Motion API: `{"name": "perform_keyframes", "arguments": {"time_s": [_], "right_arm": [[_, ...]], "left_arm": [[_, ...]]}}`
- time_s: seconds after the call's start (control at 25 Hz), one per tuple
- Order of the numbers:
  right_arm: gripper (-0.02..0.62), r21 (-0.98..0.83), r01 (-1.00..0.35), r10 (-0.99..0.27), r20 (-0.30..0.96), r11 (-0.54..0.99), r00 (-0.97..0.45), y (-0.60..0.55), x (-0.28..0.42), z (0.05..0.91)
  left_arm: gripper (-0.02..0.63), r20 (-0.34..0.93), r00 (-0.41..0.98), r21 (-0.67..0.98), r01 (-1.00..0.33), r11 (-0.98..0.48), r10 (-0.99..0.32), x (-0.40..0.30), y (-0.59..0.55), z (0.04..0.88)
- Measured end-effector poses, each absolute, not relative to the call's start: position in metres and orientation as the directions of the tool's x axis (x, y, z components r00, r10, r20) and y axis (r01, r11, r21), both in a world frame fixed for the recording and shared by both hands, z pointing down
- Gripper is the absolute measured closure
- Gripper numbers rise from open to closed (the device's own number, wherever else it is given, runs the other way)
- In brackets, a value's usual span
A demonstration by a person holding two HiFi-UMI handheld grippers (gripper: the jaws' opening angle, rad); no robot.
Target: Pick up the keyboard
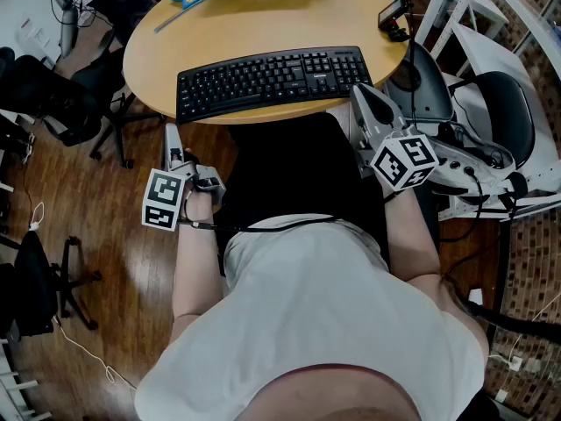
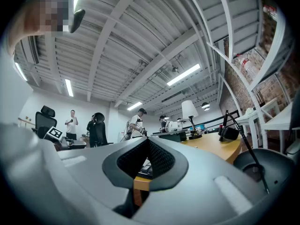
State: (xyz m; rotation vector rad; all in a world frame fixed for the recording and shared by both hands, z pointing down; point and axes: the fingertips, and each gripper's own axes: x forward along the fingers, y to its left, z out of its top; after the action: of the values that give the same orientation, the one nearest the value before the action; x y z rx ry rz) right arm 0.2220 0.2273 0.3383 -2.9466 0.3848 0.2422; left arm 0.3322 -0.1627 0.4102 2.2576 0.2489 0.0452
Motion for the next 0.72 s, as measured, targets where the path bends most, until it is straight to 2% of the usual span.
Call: {"name": "perform_keyframes", "arguments": {"time_s": [0.32,0.72], "right_arm": [[0.593,-0.140,-0.247,-0.220,-0.183,-0.959,0.958,0.236,0.221,0.337],[0.592,-0.153,-0.247,-0.218,-0.183,-0.957,0.959,0.236,0.218,0.339]], "left_arm": [[0.161,0.005,0.970,0.882,0.111,-0.457,0.244,0.350,-0.145,0.433],[0.144,0.049,0.950,0.935,0.065,-0.350,0.310,0.360,-0.122,0.445]]}}
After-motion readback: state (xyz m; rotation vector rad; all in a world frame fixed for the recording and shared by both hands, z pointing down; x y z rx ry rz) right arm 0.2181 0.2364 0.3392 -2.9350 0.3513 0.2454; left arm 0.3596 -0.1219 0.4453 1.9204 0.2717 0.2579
